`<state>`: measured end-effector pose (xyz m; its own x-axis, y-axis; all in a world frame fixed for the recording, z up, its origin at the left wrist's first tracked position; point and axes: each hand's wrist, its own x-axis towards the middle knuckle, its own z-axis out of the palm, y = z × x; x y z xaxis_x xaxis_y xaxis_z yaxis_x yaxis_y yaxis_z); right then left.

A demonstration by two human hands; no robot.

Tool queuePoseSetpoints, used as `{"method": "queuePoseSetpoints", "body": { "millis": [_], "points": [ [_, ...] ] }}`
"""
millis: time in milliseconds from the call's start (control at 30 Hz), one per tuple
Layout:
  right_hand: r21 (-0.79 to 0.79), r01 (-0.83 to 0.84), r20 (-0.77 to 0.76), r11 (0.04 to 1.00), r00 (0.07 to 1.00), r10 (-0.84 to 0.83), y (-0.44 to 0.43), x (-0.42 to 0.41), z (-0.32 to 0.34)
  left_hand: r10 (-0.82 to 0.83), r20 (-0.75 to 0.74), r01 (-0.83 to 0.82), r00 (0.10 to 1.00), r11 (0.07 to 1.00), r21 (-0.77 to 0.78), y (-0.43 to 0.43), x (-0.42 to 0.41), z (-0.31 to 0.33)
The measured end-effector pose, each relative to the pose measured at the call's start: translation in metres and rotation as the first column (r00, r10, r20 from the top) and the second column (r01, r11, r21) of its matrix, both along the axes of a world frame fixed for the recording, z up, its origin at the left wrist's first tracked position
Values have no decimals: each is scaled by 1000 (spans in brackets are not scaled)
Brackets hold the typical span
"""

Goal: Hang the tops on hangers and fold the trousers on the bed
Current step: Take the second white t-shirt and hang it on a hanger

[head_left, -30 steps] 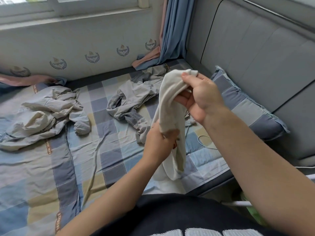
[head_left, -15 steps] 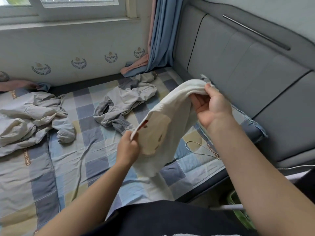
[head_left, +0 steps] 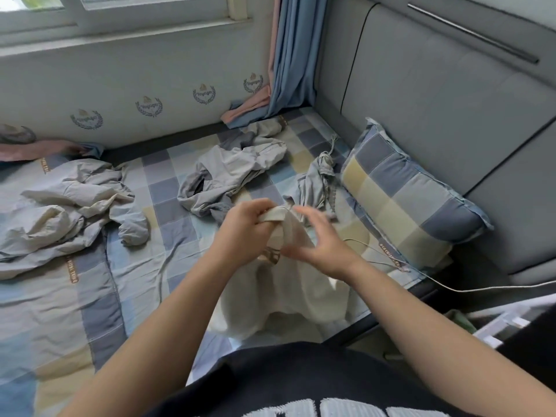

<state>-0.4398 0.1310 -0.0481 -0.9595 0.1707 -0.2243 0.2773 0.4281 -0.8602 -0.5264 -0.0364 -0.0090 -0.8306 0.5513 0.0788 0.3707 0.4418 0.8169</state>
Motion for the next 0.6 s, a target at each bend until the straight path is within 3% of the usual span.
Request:
{"method": "queuePoseSetpoints", "body": {
  "millis": [67, 167, 233, 367, 467, 600],
  "points": [
    [26, -12, 75, 1000, 997, 10, -16, -3, -11, 19, -5, -19, 1000, 1000, -4, -5, 2, 4],
    [269, 109, 58, 957, 990, -129, -29, -3, -28, 47, -1, -47, 999, 996, -72, -21, 2, 4],
    [339, 164, 32, 926, 982, -186, -31, 0, -37, 66, 12, -64, 998, 991, -116, -33, 3, 2],
    [214, 257, -132, 943, 964, -233, -33, 6, -41, 105, 58, -91, 993, 975, -204, -51, 6, -3],
    [119, 125, -190, 985, 977, -101, -55, 9, -30, 120, 83, -97, 989, 965, -242, -53, 9, -5],
    [181, 195, -237, 964, 960, -150, -100, 13, -31, 46, 119, -7, 992, 952, -307, -59, 16, -6]
  ]
}}
